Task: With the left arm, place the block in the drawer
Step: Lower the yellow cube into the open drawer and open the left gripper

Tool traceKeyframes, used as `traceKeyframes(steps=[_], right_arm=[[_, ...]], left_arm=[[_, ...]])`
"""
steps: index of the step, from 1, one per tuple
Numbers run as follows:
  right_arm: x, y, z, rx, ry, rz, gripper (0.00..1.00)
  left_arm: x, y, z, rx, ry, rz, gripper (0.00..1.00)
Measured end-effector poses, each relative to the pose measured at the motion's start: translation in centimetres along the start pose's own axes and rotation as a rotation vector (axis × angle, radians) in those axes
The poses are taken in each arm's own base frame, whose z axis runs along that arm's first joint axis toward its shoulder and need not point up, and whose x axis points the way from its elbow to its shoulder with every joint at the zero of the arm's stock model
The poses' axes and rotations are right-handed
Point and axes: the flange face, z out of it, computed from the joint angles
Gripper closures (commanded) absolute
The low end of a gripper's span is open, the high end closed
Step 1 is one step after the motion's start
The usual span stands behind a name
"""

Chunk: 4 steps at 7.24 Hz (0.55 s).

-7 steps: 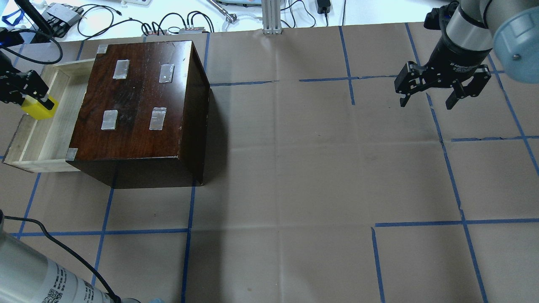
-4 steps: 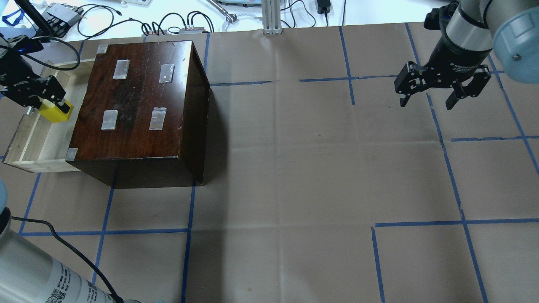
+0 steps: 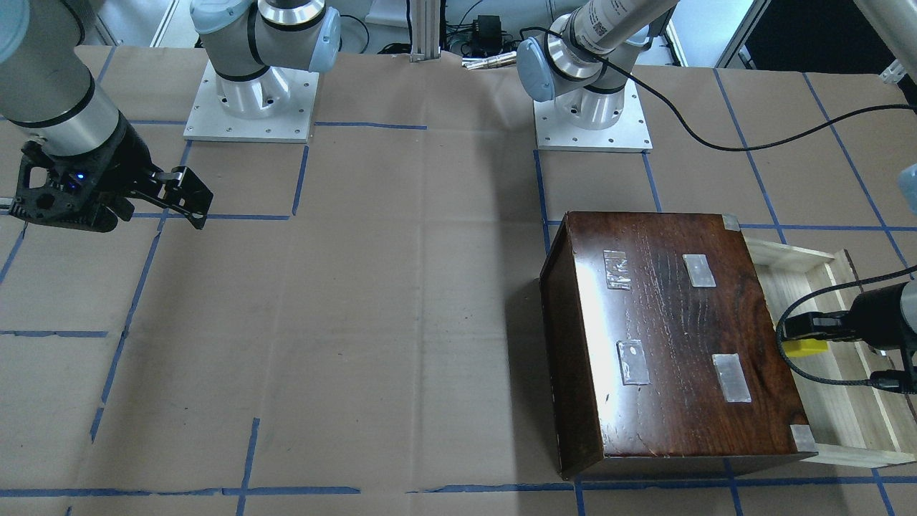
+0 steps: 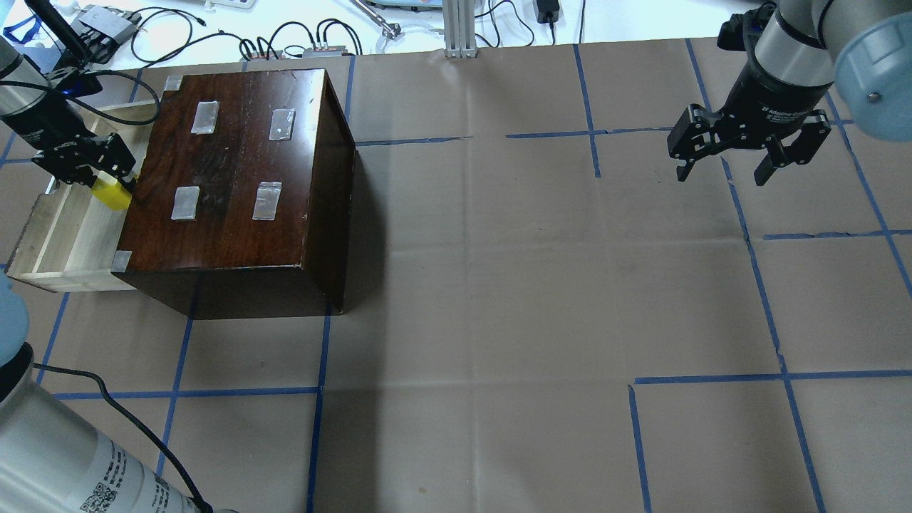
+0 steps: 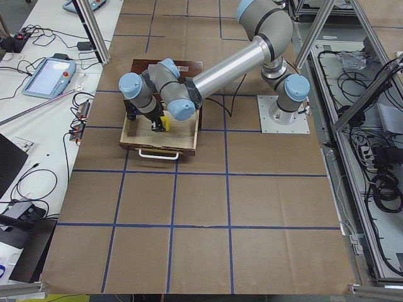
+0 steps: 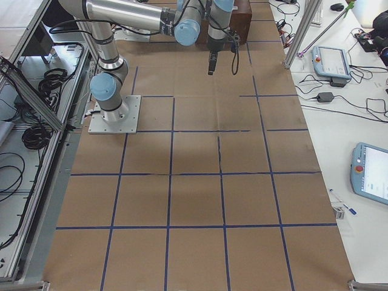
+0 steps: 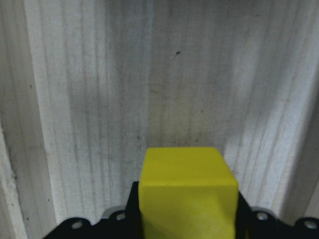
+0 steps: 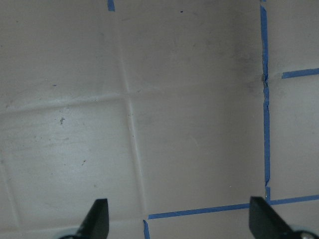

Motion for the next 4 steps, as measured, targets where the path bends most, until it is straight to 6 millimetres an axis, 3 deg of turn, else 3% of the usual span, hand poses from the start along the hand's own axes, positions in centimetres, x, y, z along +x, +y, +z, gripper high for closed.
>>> traceKeyframes(steps=[2,3,4], right_arm=[[0.00,0.00,0.01,0.000,0.000,0.000,0.00],[0.00,-0.01,0.02,0.000,0.000,0.000,0.00],[0.00,-0.01,0.02,0.000,0.000,0.000,0.00]], left_arm=[[0.13,-0.03,-0.05,0.001,-0.001,0.002,0.67],[0.18,-0.03,-0.05,0.001,-0.001,0.004,0.60],[0.24,-0.04,-0.01,-0.001,-0.001,0.005,0.28]])
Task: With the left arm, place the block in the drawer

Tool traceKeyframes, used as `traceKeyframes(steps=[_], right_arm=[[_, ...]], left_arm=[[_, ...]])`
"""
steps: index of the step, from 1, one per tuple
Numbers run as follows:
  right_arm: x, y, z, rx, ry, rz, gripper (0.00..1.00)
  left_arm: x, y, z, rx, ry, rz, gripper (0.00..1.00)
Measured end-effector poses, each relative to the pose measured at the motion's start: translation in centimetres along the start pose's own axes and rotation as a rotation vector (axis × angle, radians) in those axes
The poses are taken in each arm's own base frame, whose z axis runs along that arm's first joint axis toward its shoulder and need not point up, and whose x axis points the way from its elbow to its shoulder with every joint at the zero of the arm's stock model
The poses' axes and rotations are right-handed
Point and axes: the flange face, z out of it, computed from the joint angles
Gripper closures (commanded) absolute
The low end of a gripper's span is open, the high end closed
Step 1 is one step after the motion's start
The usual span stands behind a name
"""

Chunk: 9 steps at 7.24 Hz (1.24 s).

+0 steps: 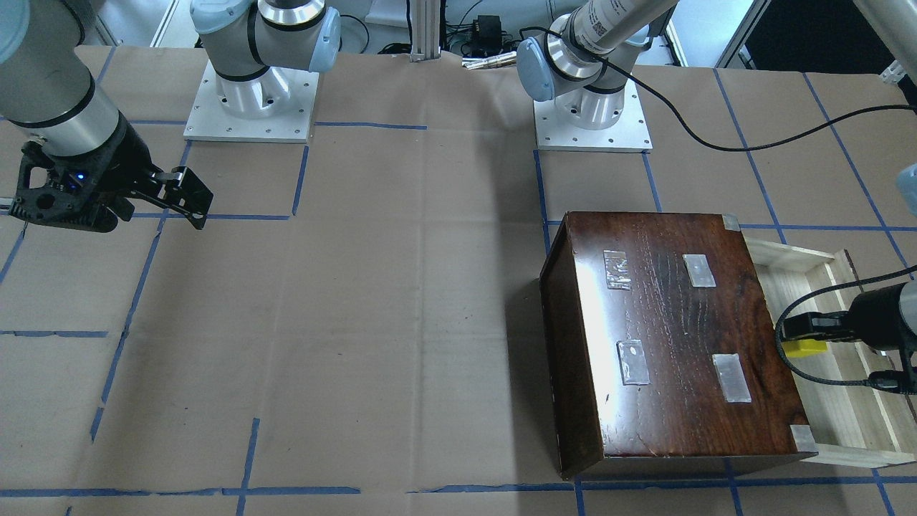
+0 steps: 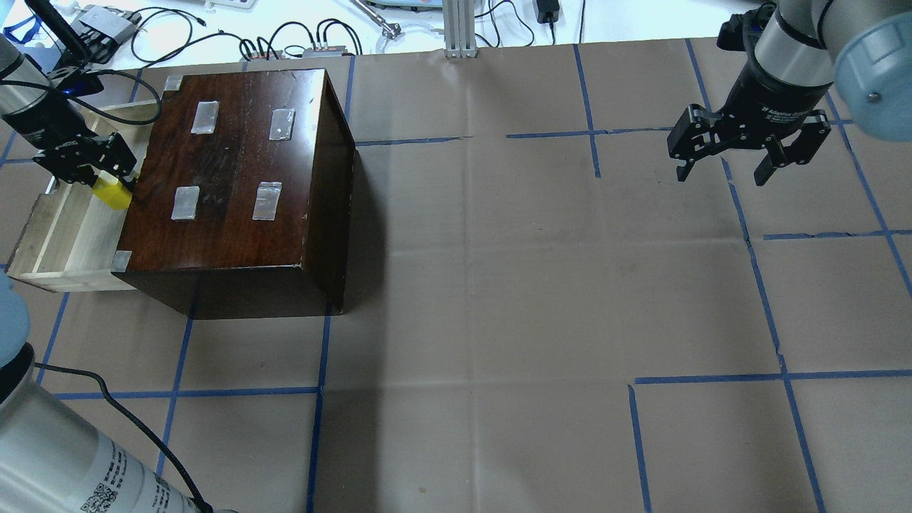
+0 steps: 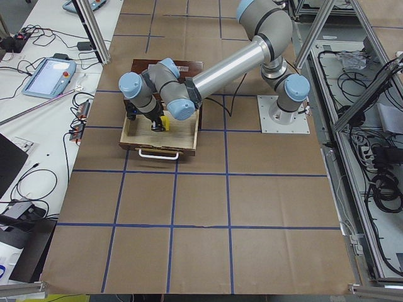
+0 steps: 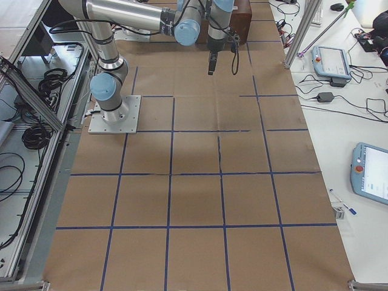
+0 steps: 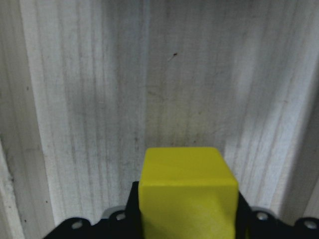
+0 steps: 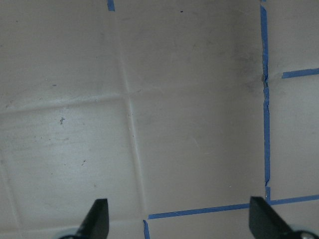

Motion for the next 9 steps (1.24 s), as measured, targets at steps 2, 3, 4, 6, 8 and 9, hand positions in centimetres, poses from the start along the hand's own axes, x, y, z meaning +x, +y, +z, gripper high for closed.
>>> traceKeyframes(steps=[2,3,4,6,8,9], right_arm=[[0.0,0.0,0.0,0.000,0.000,0.000,0.00],[0.0,0.0,0.0,0.001,0.000,0.000,0.00],[0.0,0.0,0.0,0.001,0.000,0.000,0.00],[0.0,0.0,0.0,0.001,0.000,0.000,0.00],[0.0,0.0,0.0,0.000,0.000,0.001,0.00],[0.0,0.0,0.0,0.000,0.000,0.001,0.00]], left_arm=[[0.0,0.0,0.1,-0.003,0.003,-0.001,0.15],[0.1,0.1,0.1,-0.005,0.004,-0.001,0.15],[0.1,0.1,-0.1,-0.005,0.004,-0.001,0.10],[0.6,0.8,-2.6,0.030,-0.019,0.001,0.02],[2.7,3.6,-8.1,0.109,-0.066,-0.010,0.01],[5.2,5.0,-10.3,0.140,-0.088,-0.024,0.01]])
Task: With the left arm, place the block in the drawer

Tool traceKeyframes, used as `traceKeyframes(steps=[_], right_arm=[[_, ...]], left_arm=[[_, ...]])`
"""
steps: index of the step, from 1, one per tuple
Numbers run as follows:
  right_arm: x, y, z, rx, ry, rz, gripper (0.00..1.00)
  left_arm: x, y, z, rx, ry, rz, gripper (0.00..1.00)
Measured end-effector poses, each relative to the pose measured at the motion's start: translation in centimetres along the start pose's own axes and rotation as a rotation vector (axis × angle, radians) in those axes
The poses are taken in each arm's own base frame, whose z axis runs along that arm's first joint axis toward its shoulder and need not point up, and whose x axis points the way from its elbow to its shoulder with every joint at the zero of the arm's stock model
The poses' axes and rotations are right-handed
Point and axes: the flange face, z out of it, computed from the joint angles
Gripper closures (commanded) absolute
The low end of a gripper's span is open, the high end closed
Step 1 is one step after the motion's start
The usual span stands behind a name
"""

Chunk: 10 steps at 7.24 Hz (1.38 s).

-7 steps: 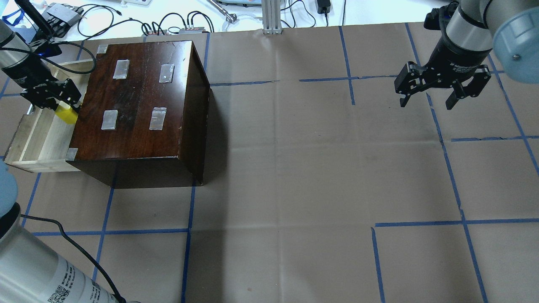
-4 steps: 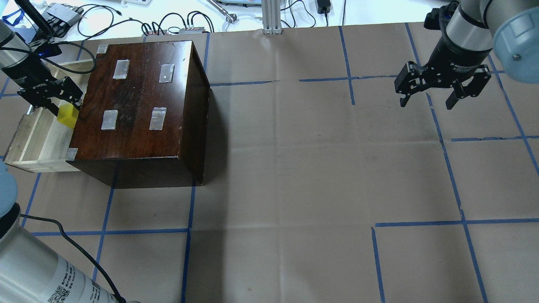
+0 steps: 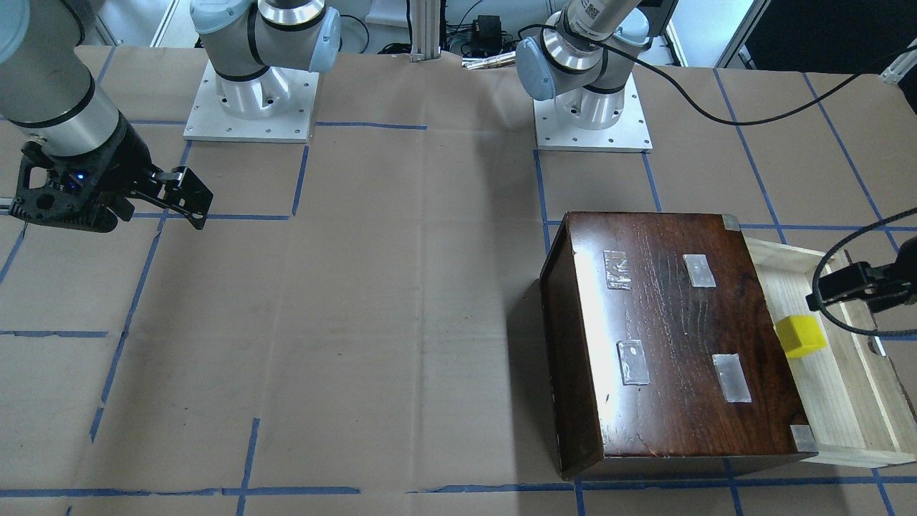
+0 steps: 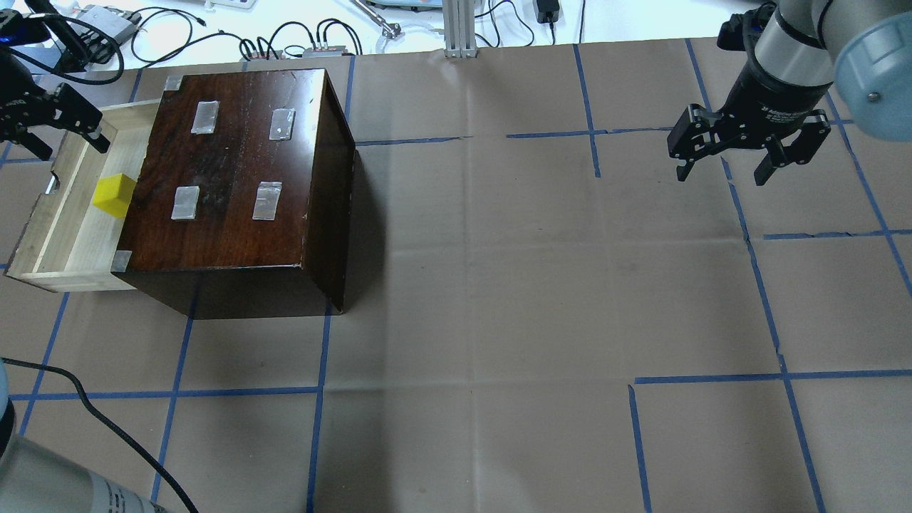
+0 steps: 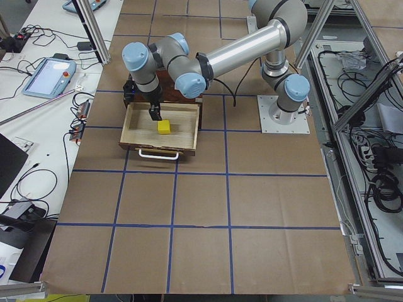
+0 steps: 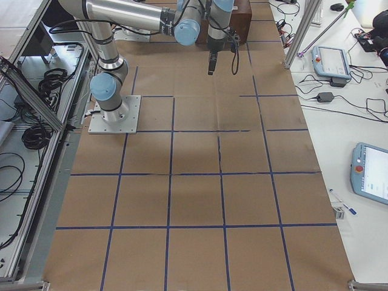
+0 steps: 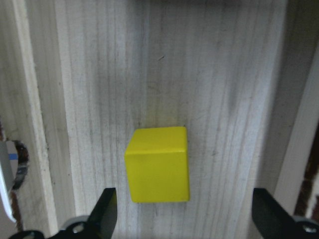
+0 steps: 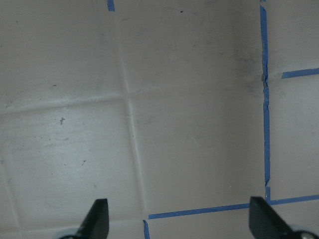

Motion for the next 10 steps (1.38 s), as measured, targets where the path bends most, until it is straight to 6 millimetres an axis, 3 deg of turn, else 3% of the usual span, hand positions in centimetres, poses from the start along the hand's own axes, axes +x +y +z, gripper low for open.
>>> traceKeyframes(steps=[2,4,5,8,10], right_arm=[[0.0,0.0,0.0,0.000,0.000,-0.001,0.00],[0.0,0.0,0.0,0.000,0.000,0.000,0.00],[0.0,0.0,0.0,0.000,0.000,0.000,0.00],[0.0,0.0,0.0,0.000,0.000,-0.001,0.00],[0.0,0.0,0.0,0.000,0.000,0.000,0.00]], left_arm=[[8.5,0.8,-2.2,0.027,-0.027,-0.005,0.01],[17.8,2.6,-1.5,0.016,-0.025,-0.029,0.01],[21.1,3.9,-0.8,0.007,-0.025,-0.055,0.01],[28.0,7.1,-0.6,0.005,-0.040,-0.034,0.01],[30.3,8.9,0.0,-0.008,-0.048,0.013,0.01]])
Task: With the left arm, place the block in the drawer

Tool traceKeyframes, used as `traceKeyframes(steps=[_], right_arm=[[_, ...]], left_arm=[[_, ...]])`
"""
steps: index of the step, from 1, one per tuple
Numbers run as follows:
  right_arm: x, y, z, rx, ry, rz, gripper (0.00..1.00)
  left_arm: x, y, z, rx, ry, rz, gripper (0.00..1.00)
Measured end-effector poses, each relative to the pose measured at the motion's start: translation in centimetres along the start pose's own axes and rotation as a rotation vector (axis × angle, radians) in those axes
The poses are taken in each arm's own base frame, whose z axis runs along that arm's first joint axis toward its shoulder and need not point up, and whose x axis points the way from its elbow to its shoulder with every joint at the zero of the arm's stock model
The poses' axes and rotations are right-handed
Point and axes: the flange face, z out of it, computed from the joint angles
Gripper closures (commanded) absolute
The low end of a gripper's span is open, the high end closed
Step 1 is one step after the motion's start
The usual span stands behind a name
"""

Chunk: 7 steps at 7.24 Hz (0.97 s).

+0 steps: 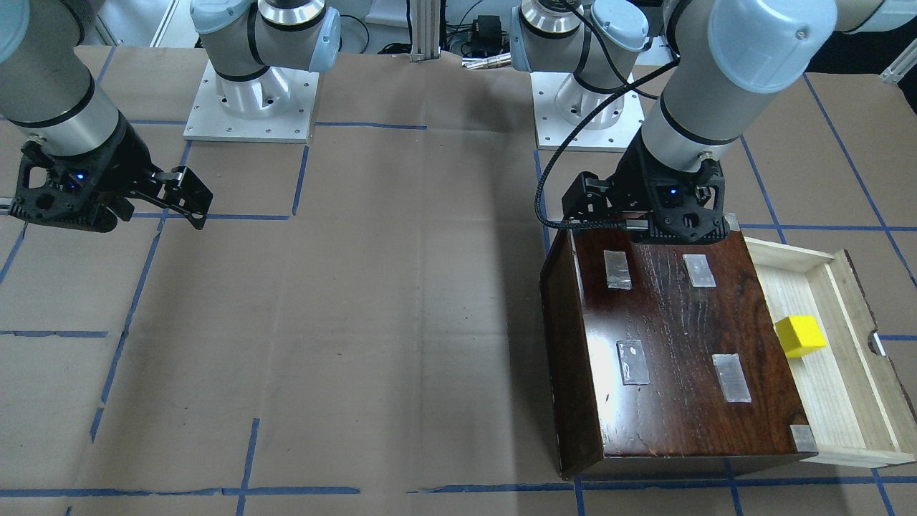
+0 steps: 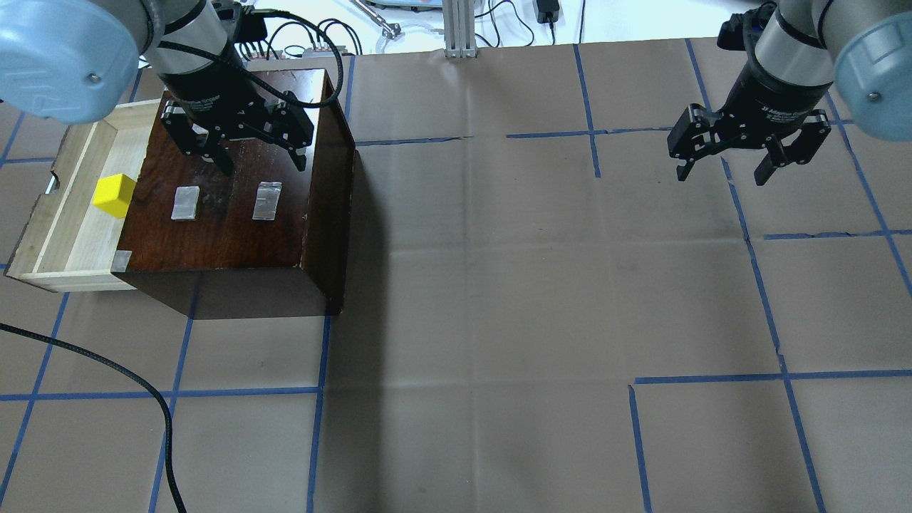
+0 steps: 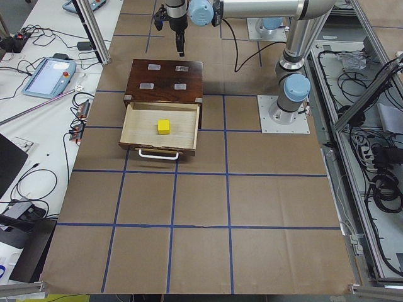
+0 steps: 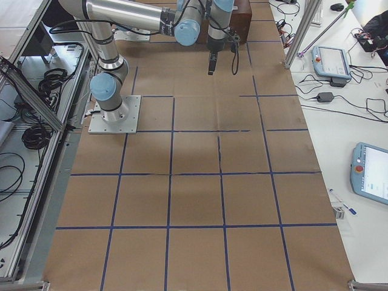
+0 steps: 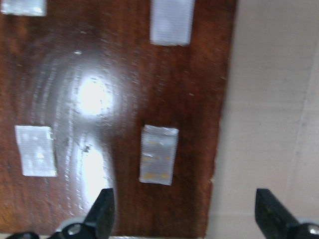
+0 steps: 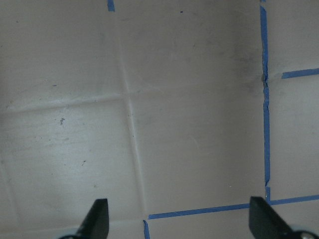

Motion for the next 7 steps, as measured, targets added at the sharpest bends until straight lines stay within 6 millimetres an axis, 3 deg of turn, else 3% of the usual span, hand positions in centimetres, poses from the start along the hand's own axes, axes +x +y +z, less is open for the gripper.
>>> traceKeyframes(steps=[2,4,7], right_arm=[[0.0,0.0,0.0,0.000,0.000,0.000,0.00],[0.0,0.0,0.0,0.000,0.000,-0.001,0.00],[0.0,0.0,0.0,0.000,0.000,0.000,0.00]], left_arm=[[-0.6,1.7,1.5,-0.019,0.003,0.019,0.01],[-2.1,1.7,2.2,-0.014,0.006,0.048,0.01],[-2.3,1.8,2.2,-0.009,0.006,0.057,0.01]])
